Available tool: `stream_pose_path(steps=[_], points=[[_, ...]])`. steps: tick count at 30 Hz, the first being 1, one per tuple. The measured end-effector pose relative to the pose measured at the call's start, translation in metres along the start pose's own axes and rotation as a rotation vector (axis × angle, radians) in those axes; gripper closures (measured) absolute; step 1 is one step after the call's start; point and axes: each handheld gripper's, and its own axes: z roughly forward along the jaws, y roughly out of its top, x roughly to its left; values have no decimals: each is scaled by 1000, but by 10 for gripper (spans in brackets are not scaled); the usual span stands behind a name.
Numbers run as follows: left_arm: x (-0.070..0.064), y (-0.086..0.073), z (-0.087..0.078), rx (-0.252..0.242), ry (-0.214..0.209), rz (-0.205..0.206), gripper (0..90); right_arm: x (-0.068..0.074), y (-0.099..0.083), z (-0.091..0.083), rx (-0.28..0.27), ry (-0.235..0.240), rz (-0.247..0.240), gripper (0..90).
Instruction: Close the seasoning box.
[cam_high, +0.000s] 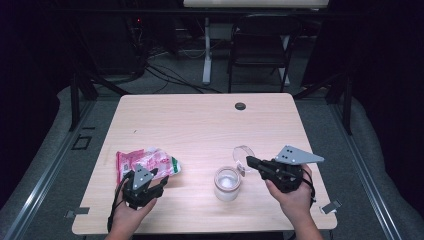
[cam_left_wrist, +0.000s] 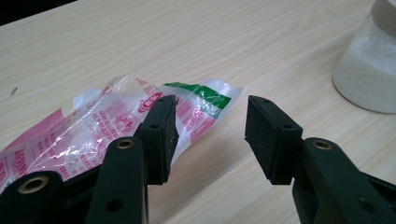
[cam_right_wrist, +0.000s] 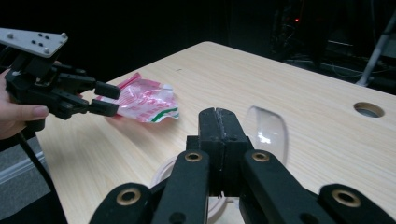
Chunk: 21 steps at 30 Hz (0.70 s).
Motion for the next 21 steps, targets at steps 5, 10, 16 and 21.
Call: stream_pose_path(steps=[5,10,16,21], points=[[2,0,1,8,10,-6,529,-10,-1,-7,-9,-34,17,900],[1,3,2,1,16,0,526,-21,-7,-11,-12,-66,44,900],[3,3,1,-3,16,1,526,-29,-13,-11,-2,-101,53,900],[3,1,0,4,20,0,526,-37,-16,-8,0,-114,67,900]])
